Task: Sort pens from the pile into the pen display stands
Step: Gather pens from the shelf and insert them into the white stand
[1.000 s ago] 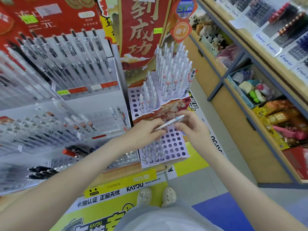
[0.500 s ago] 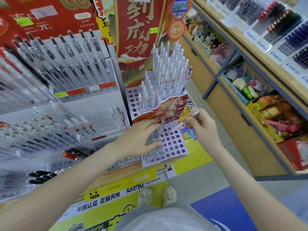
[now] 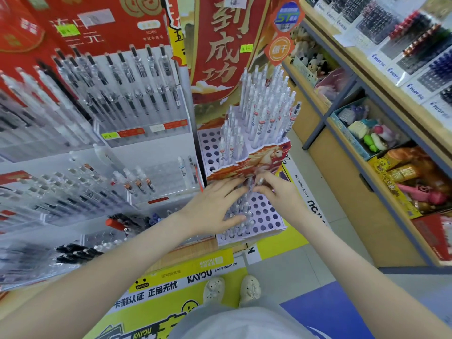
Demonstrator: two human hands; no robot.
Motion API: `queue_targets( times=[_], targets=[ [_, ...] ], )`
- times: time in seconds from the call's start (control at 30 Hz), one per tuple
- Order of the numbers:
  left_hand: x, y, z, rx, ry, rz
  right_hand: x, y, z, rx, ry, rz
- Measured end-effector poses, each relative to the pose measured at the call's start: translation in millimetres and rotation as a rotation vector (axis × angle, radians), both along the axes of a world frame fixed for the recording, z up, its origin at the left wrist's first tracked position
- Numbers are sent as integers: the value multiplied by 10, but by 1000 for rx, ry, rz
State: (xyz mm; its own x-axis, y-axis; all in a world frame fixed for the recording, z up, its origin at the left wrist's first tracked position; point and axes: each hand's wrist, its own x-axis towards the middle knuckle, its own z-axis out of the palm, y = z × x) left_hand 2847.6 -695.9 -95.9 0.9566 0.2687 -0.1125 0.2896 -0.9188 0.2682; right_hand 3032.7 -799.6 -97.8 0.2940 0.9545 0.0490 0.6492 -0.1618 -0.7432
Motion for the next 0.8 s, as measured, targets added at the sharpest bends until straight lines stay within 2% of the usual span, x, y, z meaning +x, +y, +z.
queue_targets(
  times=[0.1,0.2,0.43,0.53,0.67,0.8],
  targets=[
    [11,-1,-25,0,-10,2,-66,-44,-139,-112,-1,14],
    [13,-7,-27,-4,-23,-7,-104,-6,-189,-139,10,-40],
    [-14,-48,25,18,-66,-5,-178,81,-148,-273,-119,-63],
    [-128,-145,77,32,-156,29,-221,-34,-58,-308,-149,-123],
    [-480,-348,109,24,-240,92,-535,-344,179,-137,-196,-177],
    [-1018,-702,160,-32,-271,210,-1239,-602,425,132,-290,-63]
  ],
)
